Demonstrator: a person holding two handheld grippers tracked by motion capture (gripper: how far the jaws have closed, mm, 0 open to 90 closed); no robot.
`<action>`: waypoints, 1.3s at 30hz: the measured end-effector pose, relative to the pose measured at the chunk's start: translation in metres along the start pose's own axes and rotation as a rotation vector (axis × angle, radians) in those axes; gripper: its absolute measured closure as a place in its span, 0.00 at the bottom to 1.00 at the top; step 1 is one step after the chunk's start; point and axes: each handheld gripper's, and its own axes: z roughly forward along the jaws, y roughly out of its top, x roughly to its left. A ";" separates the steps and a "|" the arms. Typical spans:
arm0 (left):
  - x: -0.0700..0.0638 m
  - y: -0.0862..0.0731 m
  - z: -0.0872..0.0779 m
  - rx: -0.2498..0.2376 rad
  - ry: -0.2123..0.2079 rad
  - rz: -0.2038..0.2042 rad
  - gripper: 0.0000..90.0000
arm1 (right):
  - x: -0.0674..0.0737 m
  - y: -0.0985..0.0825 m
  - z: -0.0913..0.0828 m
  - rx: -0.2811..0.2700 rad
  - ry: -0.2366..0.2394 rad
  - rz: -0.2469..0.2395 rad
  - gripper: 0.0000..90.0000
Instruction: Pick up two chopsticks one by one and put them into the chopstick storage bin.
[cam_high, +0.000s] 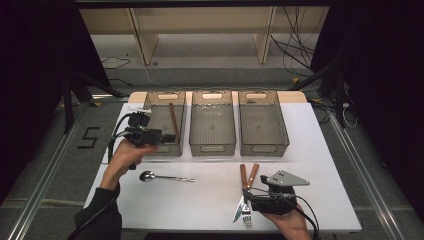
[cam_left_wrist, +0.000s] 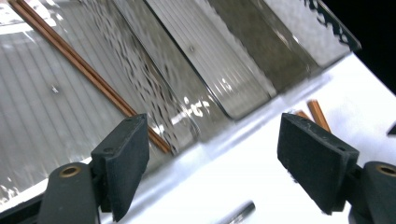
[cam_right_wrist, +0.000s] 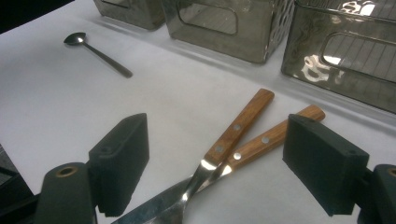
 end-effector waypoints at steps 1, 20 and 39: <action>-0.002 -0.004 0.000 0.005 0.002 0.008 0.27 | 0.000 0.000 0.000 0.001 -0.001 0.002 0.26; -0.020 -0.041 -0.003 0.047 -0.004 0.131 0.27 | 0.003 -0.003 0.005 0.032 -0.004 0.005 0.26; -0.021 -0.049 0.007 0.175 0.038 0.224 0.27 | 0.004 -0.004 0.006 0.036 0.000 0.001 0.26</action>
